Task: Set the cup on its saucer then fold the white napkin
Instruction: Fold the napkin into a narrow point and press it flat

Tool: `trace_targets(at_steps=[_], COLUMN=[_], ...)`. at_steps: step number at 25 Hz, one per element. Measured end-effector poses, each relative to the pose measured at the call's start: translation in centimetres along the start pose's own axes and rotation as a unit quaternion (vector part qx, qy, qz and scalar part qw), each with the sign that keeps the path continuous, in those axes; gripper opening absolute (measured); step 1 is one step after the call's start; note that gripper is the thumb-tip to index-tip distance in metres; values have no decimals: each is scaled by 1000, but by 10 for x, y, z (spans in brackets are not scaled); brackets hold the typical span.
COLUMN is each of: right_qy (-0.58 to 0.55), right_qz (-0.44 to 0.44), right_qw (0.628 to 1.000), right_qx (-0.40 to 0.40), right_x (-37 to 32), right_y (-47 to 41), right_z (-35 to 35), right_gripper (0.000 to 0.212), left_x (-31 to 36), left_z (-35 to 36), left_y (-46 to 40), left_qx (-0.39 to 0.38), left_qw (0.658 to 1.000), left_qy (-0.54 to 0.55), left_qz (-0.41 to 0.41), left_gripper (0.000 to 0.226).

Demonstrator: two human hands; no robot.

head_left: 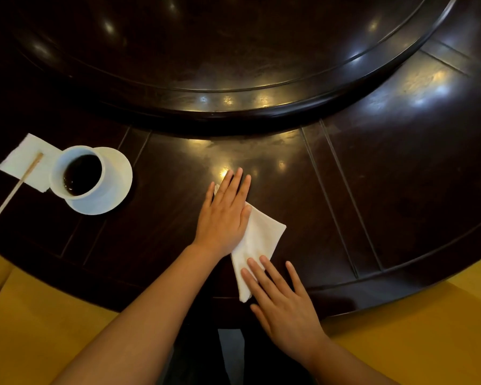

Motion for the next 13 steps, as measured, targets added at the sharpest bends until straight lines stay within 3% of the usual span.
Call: trace_targets(at_steps=[3,6,9,13], right_qy=[-43,-118,-71,-11], right_qz=[-54,-14,50,39], right_qw=[997,986,988,998], right_qx=[21,118,126,39], right_x=[-3,19,42,50], right_y=[7,-19,-60,-78], right_z=[-16,-51,-60,-27], right_gripper=[52,48,50,53], left_x=[1,1,2,16], left_z=[0,-12,-25,6], left_y=[-3,-14,10,43], left_qx=[-22,-8,74,34], left_qw=[999,997,996,994], left_qy=[-4,-17,4,32], left_qz=[35,80,-42,-99], left_gripper=[55,59,61,60])
Point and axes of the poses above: each hand's wrist, its own y-axis away from the middle knuckle, its own z-axis out of the palm, x = y × z, the point moved 9 cm from there along -y, towards the middle knuckle, and after that the axes turned 3 degrees about -y, right-handed, at the moved point
